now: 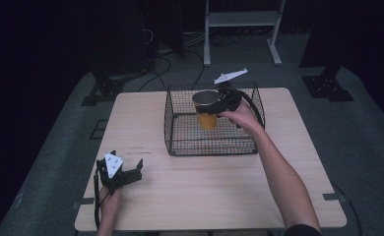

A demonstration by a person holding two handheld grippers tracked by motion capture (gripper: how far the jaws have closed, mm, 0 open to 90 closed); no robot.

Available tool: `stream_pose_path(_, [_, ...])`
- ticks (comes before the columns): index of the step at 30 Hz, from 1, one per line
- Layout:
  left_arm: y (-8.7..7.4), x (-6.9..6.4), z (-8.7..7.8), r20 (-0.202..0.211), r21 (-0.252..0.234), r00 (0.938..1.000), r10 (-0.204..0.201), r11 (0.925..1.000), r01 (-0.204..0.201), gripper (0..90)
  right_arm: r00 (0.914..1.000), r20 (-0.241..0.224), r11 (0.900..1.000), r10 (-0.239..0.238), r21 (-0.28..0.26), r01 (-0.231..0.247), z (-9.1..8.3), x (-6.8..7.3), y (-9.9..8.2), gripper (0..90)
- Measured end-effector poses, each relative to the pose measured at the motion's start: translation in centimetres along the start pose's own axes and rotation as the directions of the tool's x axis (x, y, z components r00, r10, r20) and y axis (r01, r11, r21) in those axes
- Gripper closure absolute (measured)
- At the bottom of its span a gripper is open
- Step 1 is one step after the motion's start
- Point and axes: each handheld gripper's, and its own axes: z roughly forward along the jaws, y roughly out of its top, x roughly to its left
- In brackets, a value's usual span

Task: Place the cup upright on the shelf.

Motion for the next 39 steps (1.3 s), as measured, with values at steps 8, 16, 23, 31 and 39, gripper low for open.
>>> stream_pose_path(8, [0.0, 0.0, 0.0, 0.002, -0.001, 1.0000, -0.003, 1.0000, 0.003, 0.0, 0.9999, -0.011, 0.9999, 0.007, -0.008, -0.007, 1.5, -0.9, -0.3, 11.1])
stream_pose_path(16, [0.0, 0.0, 0.0, 0.002, -0.003, 1.0000, -0.003, 1.0000, 0.003, 0.0, 0.9997, 0.016, 0.9997, 0.020, 0.011, -0.020, 2.4, -2.1, -1.0, 11.0])
stream_pose_path(23, [0.0, 0.1, 0.0, 0.003, -0.002, 1.0000, -0.002, 1.0000, 0.002, 0.0, 0.9993, 0.025, 0.9996, 0.026, 0.011, -0.026, 3.0, -2.6, -1.4, 11.0])
stream_pose_path(31, [0.0, 0.1, 0.0, 0.004, -0.001, 1.0000, -0.003, 1.0000, 0.003, 0.0, 0.9990, 0.028, 0.9991, 0.035, 0.023, -0.036, 3.8, -2.8, -1.7, 10.9])
stream_pose_path(39, [0.0, 0.1, 0.0, 0.003, -0.002, 1.0000, -0.003, 1.0000, 0.003, 0.0, 0.9985, 0.039, 0.9987, 0.038, 0.032, -0.039, 4.3, -3.1, -2.0, 10.8])
